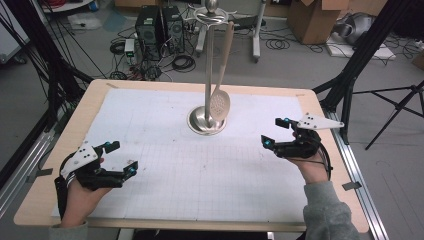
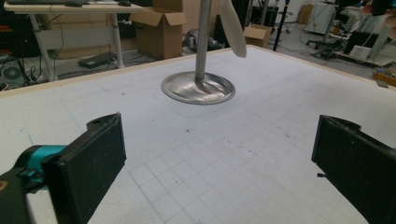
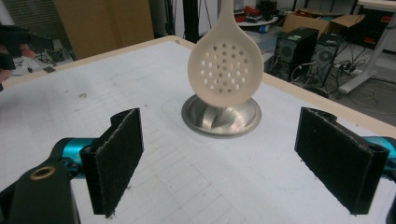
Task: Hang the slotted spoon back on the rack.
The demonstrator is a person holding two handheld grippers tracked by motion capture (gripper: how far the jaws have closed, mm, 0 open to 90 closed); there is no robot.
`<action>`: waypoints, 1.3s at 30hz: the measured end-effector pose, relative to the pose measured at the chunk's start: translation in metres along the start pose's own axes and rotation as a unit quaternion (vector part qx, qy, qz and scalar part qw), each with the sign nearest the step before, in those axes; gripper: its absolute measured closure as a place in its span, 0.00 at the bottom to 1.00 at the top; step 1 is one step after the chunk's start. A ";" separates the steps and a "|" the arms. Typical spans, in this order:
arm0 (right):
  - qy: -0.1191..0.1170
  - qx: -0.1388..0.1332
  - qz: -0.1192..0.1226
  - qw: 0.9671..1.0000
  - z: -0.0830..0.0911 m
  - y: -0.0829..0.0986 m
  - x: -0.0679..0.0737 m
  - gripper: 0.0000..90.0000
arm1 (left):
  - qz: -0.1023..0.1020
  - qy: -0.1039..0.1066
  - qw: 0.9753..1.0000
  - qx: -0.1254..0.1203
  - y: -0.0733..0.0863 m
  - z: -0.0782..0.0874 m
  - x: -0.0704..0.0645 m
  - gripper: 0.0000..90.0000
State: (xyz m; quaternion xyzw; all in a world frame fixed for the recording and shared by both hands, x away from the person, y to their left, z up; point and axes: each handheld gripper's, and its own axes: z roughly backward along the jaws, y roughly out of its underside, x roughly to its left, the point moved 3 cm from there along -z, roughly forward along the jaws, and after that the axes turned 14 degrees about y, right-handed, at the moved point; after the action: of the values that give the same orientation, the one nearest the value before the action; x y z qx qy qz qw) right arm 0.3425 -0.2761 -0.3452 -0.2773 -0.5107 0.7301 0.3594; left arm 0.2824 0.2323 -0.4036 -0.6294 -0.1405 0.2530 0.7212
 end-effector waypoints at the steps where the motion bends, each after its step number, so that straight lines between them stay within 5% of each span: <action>1: 0.002 -0.001 -0.002 1.000 0.001 0.003 0.000 0.16 | -0.001 0.001 1.000 0.000 0.000 -0.001 0.000 0.04; 13: 0.019 -0.004 -0.001 1.000 0.014 0.023 0.000 0.16 | 0.001 0.002 1.000 0.001 0.000 -0.004 0.003 0.04; 39: 0.065 -0.017 -0.049 0.997 0.043 0.080 -0.016 0.16 | 0.000 -0.001 1.000 0.008 0.003 -0.005 0.003 0.04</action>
State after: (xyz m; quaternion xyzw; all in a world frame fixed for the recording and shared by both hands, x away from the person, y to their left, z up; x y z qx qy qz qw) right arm 0.2997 -0.3305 -0.4064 -0.3046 -0.5116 0.6832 0.4227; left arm 0.2863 0.2301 -0.4077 -0.6233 -0.1390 0.2552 0.7260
